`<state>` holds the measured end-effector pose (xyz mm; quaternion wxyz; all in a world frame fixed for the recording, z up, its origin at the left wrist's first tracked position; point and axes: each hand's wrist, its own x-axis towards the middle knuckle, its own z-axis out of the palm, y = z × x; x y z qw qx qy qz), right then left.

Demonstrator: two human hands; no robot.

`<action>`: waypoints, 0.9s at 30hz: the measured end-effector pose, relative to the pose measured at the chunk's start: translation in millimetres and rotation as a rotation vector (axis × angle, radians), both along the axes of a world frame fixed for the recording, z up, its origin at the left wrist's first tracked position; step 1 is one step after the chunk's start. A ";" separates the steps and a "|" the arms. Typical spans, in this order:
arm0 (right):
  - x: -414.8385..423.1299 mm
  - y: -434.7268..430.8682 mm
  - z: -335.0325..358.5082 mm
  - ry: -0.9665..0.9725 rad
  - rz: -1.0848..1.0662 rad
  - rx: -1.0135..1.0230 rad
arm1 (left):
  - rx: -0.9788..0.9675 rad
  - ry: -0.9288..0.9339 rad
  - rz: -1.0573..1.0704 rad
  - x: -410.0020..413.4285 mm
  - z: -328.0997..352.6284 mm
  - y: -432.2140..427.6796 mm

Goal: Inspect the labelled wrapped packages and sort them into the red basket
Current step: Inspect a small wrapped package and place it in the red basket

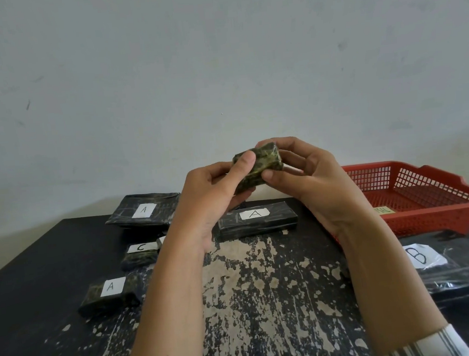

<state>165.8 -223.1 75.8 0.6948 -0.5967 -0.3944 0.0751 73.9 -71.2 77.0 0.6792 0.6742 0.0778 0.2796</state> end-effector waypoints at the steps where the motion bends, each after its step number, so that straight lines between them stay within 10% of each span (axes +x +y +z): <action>1: -0.7 -0.6 0.7 0.013 0.023 -0.007 | 0.004 -0.011 0.005 0.0 -0.3 0.9; 27: -2.7 1.2 3.3 0.058 -0.104 0.002 | 0.072 0.012 -0.042 0.8 -3.5 4.4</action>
